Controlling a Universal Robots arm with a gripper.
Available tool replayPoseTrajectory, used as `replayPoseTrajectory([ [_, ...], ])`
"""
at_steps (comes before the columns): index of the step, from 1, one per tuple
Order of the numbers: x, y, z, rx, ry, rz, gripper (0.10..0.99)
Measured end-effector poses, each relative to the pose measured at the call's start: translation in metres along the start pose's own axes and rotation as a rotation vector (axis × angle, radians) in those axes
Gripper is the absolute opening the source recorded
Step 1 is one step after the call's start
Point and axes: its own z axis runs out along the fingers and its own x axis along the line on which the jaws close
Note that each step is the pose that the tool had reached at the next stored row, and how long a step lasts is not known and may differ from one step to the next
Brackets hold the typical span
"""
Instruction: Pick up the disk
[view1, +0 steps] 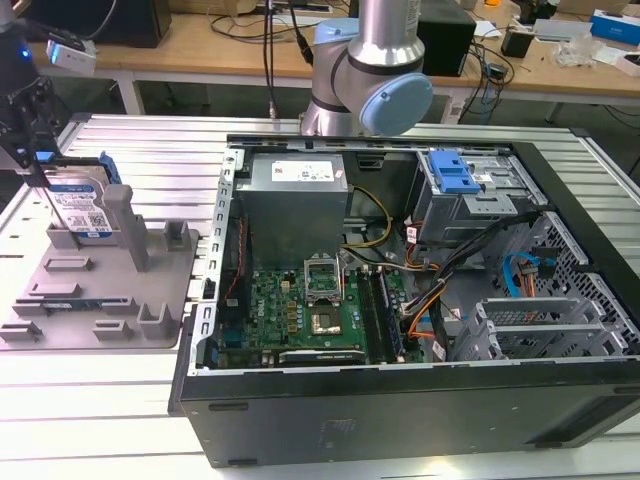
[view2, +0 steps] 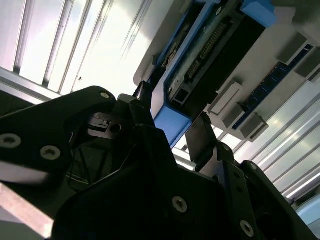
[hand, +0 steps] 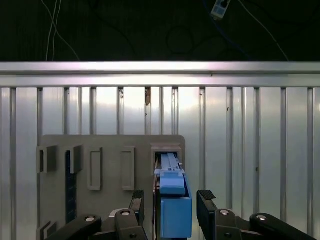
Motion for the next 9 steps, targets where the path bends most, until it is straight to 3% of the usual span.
replayPoseTrajectory([
  [6,-0.0001,0.0016,0.0026,0.004,0.0000,-0.001,0.525],
  [7,-0.0001,0.0018,0.0027,0.005,0.0000,-0.001,0.455],
  [9,-0.0001,0.0019,0.0027,0.005,0.0000,-0.001,0.455],
])
